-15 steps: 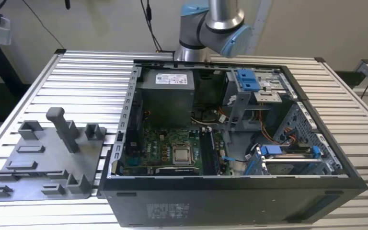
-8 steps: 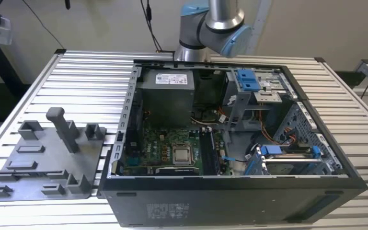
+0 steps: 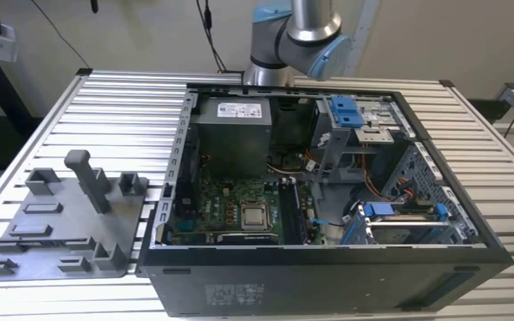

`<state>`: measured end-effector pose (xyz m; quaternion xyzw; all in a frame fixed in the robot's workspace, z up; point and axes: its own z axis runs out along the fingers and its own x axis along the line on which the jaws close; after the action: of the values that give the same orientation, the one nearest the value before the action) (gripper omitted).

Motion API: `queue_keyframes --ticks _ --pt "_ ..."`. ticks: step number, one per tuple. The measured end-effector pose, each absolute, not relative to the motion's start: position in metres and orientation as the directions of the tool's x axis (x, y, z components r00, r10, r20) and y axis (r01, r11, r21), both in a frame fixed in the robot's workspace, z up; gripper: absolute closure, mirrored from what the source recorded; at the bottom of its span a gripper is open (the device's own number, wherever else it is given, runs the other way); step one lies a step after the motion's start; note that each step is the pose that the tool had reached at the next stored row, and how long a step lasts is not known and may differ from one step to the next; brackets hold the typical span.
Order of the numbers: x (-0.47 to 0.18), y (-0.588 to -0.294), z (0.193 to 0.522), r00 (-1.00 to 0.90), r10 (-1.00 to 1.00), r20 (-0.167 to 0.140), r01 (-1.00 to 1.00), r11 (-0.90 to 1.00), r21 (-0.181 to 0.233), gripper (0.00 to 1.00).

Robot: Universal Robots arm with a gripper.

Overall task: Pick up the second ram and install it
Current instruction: 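Pick up the second ram and move it above second insertion slot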

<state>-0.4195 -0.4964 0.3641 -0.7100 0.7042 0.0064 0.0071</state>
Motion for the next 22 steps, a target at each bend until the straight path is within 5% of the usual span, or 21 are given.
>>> queue_keyframes --ticks 13,18,22 --pt "-0.4195 -0.4964 0.3642 0.010 -1.000 -0.019 -1.000 -0.010 -0.001 0.88" --pt "-0.4195 -0.4964 0.3641 0.010 -1.000 -0.019 -1.000 -0.010 -0.001 0.64" --pt "-0.4195 -0.4964 0.3641 0.010 -1.000 -0.019 -1.000 -0.010 -0.001 0.58"
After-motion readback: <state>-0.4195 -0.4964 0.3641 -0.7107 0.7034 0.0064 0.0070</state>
